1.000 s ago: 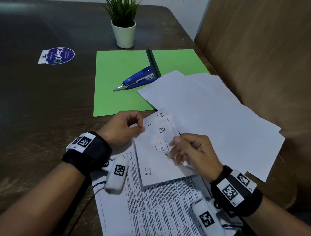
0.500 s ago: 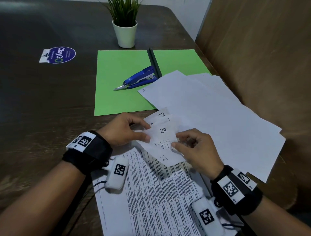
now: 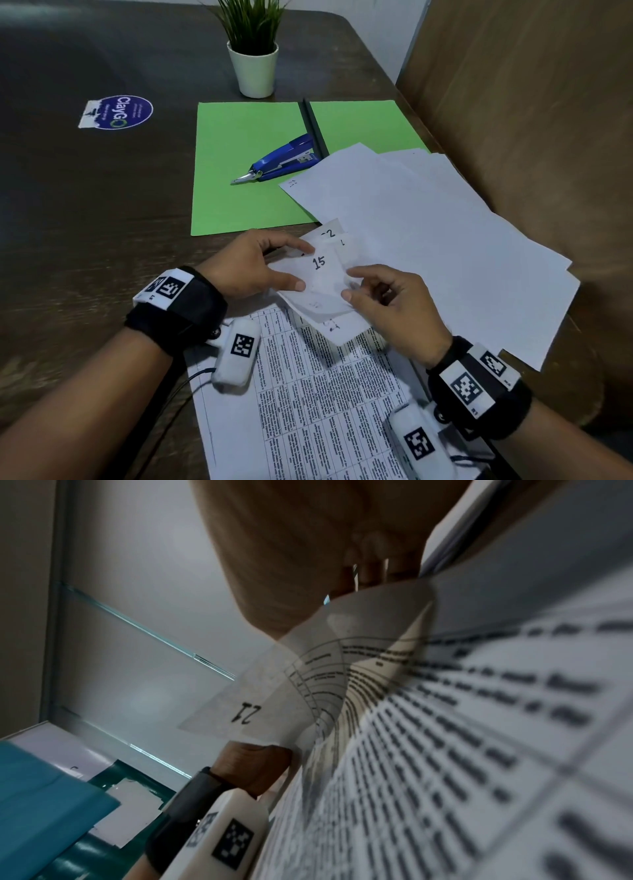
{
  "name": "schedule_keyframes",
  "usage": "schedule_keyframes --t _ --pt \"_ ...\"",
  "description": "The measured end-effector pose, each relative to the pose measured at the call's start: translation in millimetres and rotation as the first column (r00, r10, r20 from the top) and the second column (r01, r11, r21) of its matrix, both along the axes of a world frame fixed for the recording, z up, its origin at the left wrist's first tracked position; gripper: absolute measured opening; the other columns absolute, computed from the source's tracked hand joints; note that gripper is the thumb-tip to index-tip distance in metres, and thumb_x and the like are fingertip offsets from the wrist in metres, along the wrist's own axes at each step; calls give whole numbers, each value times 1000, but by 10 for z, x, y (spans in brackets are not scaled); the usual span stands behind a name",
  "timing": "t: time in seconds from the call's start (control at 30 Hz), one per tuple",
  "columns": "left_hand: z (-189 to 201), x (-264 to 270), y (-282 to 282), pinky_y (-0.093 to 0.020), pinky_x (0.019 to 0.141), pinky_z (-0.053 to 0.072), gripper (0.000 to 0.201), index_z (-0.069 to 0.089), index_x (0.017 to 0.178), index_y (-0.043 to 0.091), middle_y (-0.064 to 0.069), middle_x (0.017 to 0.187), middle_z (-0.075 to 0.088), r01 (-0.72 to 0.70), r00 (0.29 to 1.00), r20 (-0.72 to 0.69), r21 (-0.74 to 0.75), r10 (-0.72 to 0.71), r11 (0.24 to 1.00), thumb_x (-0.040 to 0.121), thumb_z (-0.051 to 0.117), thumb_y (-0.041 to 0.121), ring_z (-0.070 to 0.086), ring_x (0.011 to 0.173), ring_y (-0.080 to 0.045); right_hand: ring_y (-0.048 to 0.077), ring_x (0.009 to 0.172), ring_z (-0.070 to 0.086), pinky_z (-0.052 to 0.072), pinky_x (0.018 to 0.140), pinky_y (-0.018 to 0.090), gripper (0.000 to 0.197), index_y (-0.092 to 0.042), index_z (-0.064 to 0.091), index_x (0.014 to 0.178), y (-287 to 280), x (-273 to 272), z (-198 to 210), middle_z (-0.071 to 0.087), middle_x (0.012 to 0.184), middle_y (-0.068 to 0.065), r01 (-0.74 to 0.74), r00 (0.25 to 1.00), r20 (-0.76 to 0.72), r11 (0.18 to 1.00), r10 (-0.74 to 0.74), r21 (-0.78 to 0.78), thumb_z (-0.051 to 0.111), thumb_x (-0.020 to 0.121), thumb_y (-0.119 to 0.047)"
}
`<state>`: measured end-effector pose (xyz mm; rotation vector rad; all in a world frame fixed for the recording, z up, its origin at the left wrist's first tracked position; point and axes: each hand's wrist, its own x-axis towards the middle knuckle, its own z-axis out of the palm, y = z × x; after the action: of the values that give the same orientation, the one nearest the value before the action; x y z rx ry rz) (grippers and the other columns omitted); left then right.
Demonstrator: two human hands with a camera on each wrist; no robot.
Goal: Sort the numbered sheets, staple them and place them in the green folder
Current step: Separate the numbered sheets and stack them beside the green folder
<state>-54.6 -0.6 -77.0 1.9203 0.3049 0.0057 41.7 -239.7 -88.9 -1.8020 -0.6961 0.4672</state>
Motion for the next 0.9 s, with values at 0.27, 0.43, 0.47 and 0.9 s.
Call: schedule_keyframes --t 0.27,0.43,0.47,0.9 --pt "5 -8 4 -20 97 48 38 78 97 25 13 106 75 1 1000 2 47 -1 999 65 92 14 67 105 -1 10 65 51 46 66 19 30 -19 74 106 -6 0 -20 63 81 0 -29 999 25 999 30 -18 83 79 -10" --pt "14 -6 -9 -20 86 56 49 74 107 21 10 107 76 -15 1000 0 -43 15 999 65 91 5 71 96 -5 7 66 52 45 67 16 32 -19 74 108 -13 11 -25 62 82 0 -6 999 35 1000 7 -30 82 79 -10" --pt "8 -6 -9 -19 84 56 46 74 105 20 9 104 76 -16 1000 0 -35 16 999 65 91 4 71 93 -3 7 66 53 45 68 17 27 -19 76 103 -12 12 -29 63 83 3 -18 999 51 999 20 -36 83 79 -11" --pt "31 4 -15 -17 75 53 24 80 89 10 5 91 79 8 999 -34 -24 -8 1000 67 90 11 72 80 -6 11 63 62 50 63 22 16 -21 76 75 -1 -6 2 71 73 -3 -25 998 49 999 26 -21 83 78 -8"
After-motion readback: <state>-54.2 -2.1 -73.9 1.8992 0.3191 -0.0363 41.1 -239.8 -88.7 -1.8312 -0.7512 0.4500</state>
